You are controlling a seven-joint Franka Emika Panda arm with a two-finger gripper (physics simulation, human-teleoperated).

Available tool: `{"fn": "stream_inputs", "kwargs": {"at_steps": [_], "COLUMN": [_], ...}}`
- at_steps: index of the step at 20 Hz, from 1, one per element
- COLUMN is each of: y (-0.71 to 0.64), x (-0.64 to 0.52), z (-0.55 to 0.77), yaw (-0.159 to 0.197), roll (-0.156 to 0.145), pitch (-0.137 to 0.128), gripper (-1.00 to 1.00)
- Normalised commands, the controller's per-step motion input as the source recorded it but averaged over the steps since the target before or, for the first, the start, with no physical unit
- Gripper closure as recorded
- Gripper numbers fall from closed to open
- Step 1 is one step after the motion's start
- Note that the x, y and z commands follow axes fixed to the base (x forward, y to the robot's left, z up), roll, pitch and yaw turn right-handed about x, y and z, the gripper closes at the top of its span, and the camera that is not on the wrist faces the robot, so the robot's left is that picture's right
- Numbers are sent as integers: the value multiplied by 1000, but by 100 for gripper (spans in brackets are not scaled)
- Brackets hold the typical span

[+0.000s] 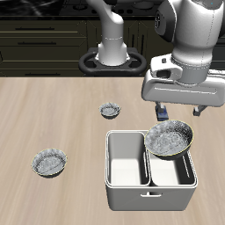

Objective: Place the largest bowl in the left side of the drainer and place the smallest bowl in the right side

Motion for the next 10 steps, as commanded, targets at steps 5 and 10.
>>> {"fn": "stream_inputs", "kwargs": {"at_steps": [5,10], "y": [-141,-124], "x": [-230,-208], "z": [13,-119], "yaw": [75,21], "roll": [23,35], "pitch": [-53,-2], "gripper": [-100,-100]}}
